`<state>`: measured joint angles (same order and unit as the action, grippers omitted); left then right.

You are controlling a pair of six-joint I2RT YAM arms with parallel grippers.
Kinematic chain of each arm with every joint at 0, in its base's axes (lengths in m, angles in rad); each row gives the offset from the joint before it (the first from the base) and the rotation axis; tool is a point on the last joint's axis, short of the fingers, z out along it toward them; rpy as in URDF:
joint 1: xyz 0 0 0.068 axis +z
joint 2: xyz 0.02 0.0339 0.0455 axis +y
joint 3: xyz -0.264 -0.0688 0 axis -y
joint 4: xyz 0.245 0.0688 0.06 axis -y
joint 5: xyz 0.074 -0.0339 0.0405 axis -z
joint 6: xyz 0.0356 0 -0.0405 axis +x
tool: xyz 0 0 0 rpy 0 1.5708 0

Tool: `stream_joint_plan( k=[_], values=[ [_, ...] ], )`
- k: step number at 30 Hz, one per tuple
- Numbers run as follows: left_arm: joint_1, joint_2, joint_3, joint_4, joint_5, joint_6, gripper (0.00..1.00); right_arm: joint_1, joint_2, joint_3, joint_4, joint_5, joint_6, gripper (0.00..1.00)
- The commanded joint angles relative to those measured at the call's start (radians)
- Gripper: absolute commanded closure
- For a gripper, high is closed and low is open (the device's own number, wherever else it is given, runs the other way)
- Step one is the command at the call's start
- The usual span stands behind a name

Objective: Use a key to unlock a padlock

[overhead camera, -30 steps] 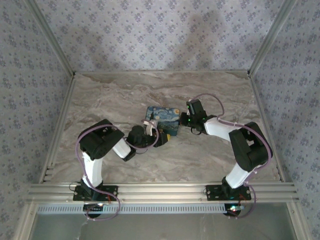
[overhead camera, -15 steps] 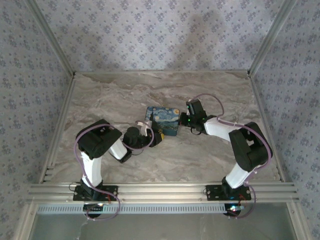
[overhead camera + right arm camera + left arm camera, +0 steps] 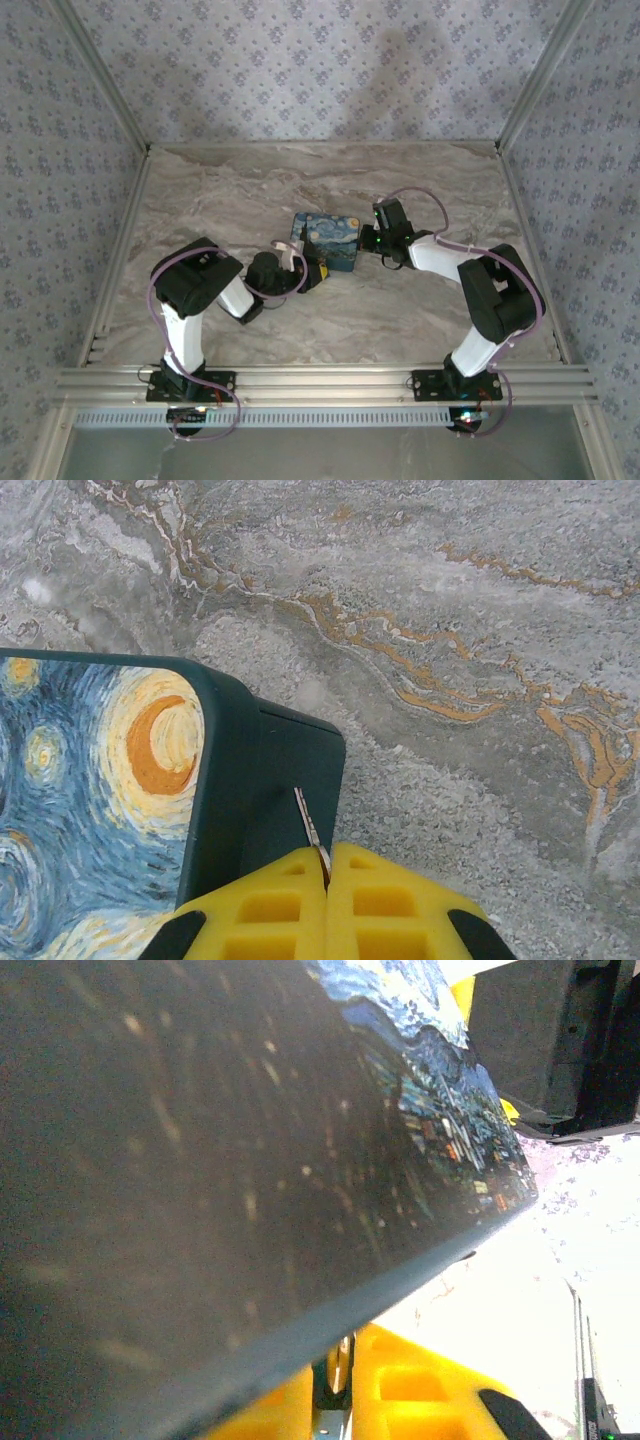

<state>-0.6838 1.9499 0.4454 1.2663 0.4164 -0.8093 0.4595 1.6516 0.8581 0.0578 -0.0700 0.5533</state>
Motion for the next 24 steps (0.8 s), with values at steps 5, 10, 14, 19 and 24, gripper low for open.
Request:
stream_joint_plan(
  k=[5, 10, 14, 19, 24],
  values=[
    [0.028, -0.041, 0.016, -0.27, 0.09, 0.009, 0.95, -0.013, 0.002, 0.006, 0.0, -0.024, -0.002, 1.0],
    [0.036, -0.133, 0.056, -0.515, 0.121, 0.079, 0.97, -0.025, -0.001, 0.021, -0.009, -0.033, -0.012, 1.0],
    [0.048, -0.172, 0.108, -0.662, 0.17, 0.093, 0.98, -0.028, 0.003, 0.038, -0.013, -0.042, -0.021, 1.0],
    [0.05, -0.216, 0.18, -0.859, 0.187, 0.126, 0.98, -0.034, 0.018, 0.073, -0.029, -0.053, -0.04, 1.0],
    [0.054, -0.254, 0.205, -0.932, 0.171, 0.098, 0.98, -0.038, 0.033, 0.111, -0.054, -0.061, -0.056, 1.0]
  ],
)
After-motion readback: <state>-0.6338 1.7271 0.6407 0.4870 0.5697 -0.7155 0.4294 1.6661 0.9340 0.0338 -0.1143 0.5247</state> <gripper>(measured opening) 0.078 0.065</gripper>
